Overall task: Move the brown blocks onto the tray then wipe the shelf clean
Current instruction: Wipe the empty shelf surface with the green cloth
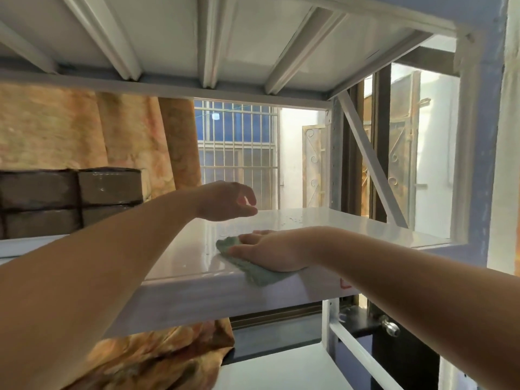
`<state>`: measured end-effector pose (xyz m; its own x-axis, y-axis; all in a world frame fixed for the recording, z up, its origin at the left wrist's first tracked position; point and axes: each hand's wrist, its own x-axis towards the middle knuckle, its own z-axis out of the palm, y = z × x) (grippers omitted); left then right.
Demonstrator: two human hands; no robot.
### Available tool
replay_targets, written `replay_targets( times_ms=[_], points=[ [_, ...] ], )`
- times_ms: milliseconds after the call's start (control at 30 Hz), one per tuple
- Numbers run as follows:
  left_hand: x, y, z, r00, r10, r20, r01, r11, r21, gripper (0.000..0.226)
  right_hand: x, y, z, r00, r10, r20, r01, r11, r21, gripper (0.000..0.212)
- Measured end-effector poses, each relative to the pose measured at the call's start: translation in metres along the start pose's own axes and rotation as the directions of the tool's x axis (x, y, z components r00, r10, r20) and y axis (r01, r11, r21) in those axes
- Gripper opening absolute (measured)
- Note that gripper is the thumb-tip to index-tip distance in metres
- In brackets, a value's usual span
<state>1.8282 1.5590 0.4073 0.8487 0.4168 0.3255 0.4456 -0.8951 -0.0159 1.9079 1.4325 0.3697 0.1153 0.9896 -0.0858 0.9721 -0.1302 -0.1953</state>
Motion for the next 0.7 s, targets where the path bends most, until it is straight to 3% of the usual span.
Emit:
replay_targets(
  times_ms=[233,433,700],
  points=[
    [-0.002,-0.019,0.002,0.989,-0.146,-0.023,0.144,0.988,-0.054,0.05,0.017,-0.024,0.004,0.993,-0.118,-0.005,0.118,0.992,0.045,0.061],
    [-0.009,-0.025,0.007,0.982,-0.172,0.085,0.171,0.985,0.018,0.031,0.029,-0.024,0.003,0.984,-0.178,-0.011,0.178,0.979,0.1,0.056],
    [-0.018,-0.033,0.001,0.978,-0.209,0.016,0.21,0.977,-0.045,0.03,0.076,-0.022,-0.001,0.991,-0.136,0.005,0.135,0.989,0.068,0.06]
  ],
)
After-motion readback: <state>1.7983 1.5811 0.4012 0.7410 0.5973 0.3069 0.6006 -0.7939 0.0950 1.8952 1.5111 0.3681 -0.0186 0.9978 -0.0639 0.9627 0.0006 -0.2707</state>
